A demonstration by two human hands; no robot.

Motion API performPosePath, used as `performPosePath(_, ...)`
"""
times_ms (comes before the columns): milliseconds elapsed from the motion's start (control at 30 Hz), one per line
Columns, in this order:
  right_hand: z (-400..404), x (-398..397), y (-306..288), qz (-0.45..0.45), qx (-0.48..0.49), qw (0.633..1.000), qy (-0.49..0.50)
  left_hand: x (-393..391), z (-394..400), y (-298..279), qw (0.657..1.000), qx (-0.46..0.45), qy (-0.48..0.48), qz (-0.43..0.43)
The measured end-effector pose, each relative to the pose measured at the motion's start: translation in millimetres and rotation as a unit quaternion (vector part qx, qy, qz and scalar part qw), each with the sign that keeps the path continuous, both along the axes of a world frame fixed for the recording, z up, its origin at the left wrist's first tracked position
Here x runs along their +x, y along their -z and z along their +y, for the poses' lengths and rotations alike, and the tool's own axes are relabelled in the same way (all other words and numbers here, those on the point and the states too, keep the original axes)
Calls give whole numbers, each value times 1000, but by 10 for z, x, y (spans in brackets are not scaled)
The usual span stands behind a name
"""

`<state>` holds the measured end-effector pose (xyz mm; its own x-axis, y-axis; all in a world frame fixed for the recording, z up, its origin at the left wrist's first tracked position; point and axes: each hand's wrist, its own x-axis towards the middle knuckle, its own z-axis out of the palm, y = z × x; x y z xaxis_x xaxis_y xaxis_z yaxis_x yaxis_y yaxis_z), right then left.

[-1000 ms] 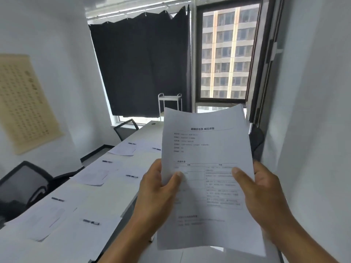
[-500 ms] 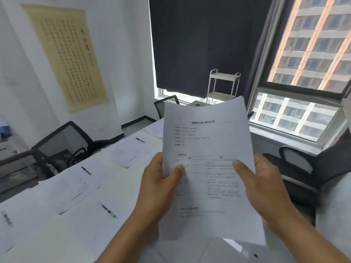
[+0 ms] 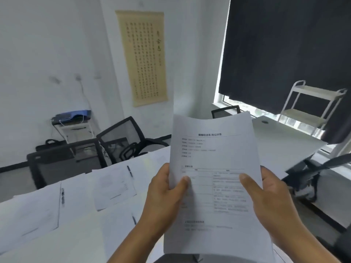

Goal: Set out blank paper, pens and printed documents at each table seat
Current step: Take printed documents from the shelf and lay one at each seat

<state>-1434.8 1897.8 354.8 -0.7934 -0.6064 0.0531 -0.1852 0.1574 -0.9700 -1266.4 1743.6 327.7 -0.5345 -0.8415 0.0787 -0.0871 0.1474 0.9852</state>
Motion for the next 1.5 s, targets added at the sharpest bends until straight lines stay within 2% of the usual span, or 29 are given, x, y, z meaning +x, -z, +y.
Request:
performPosePath(167,-429,-464,313,-30,28,998,-40,-328,-228,257,998,26,-55,-30)
performPosePath(367,-1172,-1209,496,-38,53,989,-134,-849,-673,492,987,63,-141,-48)
performPosePath(533,-1618,-1457,824,-65,73,977,-188,-998,-894,748,977,79,-185,-65)
performPosePath(800,-2286,-1407,1535,-73,160,956,-235,-843,-1271,1485,958,150,-228,-87)
performPosePath(1100,-2798,-997,2436,-69,276,924,-255,-453,-1670,2478,932,250,-231,-123)
performPosePath(1333,-2915,-915,2872,-58,335,901,-269,-381,-1677,2838,912,303,-242,-135)
performPosePath(1500,-2883,-910,3082,-67,370,881,-286,-417,-1508,2965,883,364,-266,-127)
